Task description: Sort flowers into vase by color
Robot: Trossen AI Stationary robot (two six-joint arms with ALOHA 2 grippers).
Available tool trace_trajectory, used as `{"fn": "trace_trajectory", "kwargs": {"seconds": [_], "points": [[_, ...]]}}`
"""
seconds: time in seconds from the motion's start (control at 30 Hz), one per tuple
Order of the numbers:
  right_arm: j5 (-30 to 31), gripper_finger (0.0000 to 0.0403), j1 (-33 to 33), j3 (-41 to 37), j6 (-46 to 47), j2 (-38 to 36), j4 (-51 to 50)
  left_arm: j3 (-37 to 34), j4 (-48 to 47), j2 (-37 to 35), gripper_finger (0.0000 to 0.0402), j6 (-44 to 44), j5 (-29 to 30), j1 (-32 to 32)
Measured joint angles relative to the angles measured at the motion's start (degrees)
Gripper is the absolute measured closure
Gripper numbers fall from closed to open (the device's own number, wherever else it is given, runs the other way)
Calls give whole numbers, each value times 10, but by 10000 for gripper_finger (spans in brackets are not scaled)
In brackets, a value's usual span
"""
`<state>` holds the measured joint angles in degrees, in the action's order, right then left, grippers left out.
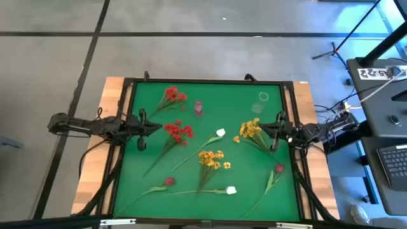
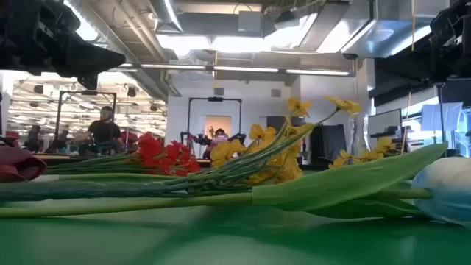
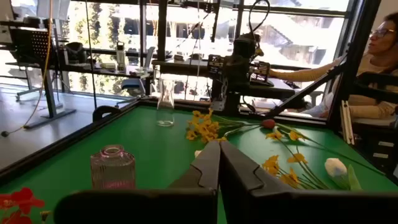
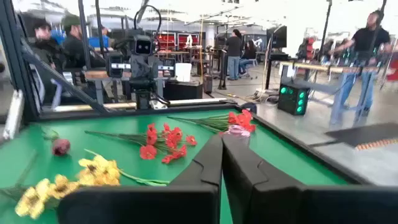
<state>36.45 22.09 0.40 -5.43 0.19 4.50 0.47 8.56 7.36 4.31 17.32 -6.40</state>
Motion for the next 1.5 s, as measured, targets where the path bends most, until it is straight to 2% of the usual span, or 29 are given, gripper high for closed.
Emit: {"fn": "trace_trajectory", "kwargs": {"seconds": [0.97,1.23,1.5], "points": [[-1,391,0,0,-9,0,19,0,0,0,401,0,0,0],[-34,391,0,0,-11,0,52,0,0,0,401,0,0,0],[-30,391,0,32,-6,8,56,0,0,0,401,0,0,0]]}}
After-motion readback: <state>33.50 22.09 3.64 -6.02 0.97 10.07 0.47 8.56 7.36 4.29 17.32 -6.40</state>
